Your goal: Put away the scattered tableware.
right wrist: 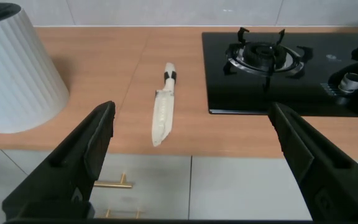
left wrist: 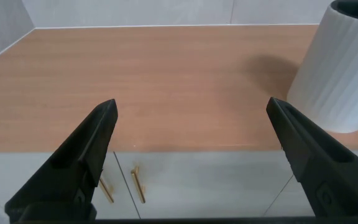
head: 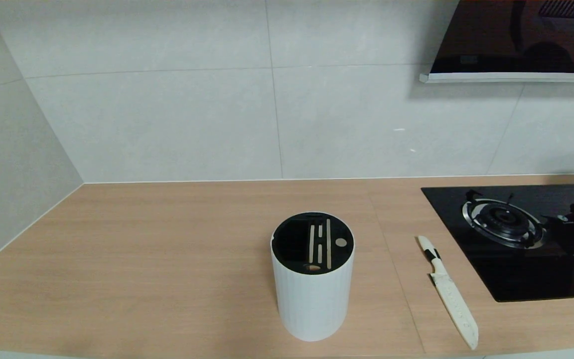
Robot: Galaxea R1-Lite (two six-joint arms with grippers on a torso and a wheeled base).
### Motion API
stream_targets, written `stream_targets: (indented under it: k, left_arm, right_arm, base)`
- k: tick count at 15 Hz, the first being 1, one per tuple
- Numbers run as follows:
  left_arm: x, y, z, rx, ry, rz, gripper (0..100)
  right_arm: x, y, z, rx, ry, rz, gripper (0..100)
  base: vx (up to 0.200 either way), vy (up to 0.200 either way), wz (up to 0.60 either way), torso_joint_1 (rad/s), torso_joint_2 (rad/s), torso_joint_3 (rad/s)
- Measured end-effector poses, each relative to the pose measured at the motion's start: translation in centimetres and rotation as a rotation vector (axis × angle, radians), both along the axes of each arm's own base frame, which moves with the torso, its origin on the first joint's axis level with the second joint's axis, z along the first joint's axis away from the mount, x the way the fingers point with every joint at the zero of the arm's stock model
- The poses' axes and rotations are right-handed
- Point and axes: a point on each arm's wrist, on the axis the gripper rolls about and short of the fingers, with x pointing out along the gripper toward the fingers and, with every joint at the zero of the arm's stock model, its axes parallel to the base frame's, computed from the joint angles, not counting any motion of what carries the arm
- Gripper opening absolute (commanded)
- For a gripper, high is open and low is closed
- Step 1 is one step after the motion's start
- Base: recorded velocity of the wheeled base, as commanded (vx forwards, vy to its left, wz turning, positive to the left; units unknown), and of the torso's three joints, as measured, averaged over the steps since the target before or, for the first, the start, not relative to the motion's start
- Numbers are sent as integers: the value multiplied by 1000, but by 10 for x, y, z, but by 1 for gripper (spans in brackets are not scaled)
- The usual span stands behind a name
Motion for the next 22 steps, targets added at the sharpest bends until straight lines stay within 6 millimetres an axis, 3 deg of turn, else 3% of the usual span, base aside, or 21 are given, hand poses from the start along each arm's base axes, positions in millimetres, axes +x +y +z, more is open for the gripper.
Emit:
stream_targets:
  k: [10,15,19,22]
  left_arm:
    - [0,0,0,0,0,0,100]
    - [0,0,0,0,0,0,100]
    - [0,0,0,0,0,0,100]
    - [0,0,0,0,0,0,100]
  right_arm:
    - [0,0,1,-22,-6,-5,100]
    - [-5,1,38,-18,-83,57,100]
    - [19,2,61,-11,76,121,100]
    - [52,4,77,-4,241,160,100]
  base:
    - [0,0,0,0,0,0]
    - [0,0,0,0,0,0]
    - [0,0,0,0,0,0]
    - [0,0,0,0,0,0]
